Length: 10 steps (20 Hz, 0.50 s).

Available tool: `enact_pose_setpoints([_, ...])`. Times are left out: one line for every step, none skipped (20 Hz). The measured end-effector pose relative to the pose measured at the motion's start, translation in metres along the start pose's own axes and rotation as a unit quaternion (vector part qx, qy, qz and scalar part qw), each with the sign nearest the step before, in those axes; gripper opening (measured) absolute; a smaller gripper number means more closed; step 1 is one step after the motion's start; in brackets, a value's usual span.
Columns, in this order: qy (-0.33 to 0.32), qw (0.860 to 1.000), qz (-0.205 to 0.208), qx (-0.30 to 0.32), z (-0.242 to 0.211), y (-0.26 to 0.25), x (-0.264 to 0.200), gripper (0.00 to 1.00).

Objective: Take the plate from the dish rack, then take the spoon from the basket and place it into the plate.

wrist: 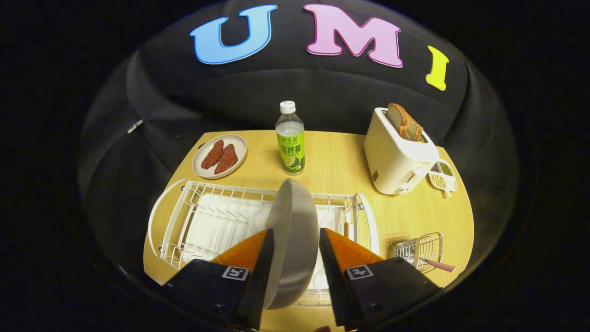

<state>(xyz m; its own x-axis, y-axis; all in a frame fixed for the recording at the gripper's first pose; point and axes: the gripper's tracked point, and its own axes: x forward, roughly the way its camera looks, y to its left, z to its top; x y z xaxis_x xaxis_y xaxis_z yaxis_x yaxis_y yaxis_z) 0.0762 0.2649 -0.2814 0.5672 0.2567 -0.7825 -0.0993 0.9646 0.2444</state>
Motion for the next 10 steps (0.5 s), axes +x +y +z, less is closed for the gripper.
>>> enact_pose_setpoints([-0.003, 1.000, -0.017, -0.006, 0.001, -0.005, 0.005, 0.52])
enact_pose_setpoints([-0.003, 0.999, -0.038, -0.019, 0.001, -0.012, 0.006, 0.45])
enact_pose_setpoints([0.003, 0.998, -0.056, -0.031, 0.000, -0.017, 0.005, 0.39])
enact_pose_setpoints([0.005, 0.997, -0.067, -0.037, 0.001, -0.018, 0.003, 0.36])
enact_pose_setpoints([0.004, 0.997, -0.073, -0.038, 0.003, -0.016, 0.002, 0.35])
enact_pose_setpoints([0.001, 0.996, -0.078, -0.038, 0.005, -0.015, 0.001, 0.32])
enact_pose_setpoints([-0.002, 0.996, -0.085, -0.041, 0.010, -0.015, -0.001, 0.31])
enact_pose_setpoints([-0.005, 0.994, -0.093, -0.049, 0.013, -0.013, -0.004, 0.29])
enact_pose_setpoints([-0.012, 0.993, -0.100, -0.060, 0.020, -0.012, -0.009, 0.29])
enact_pose_setpoints([-0.019, 0.991, -0.109, -0.078, 0.027, -0.012, -0.012, 0.28])
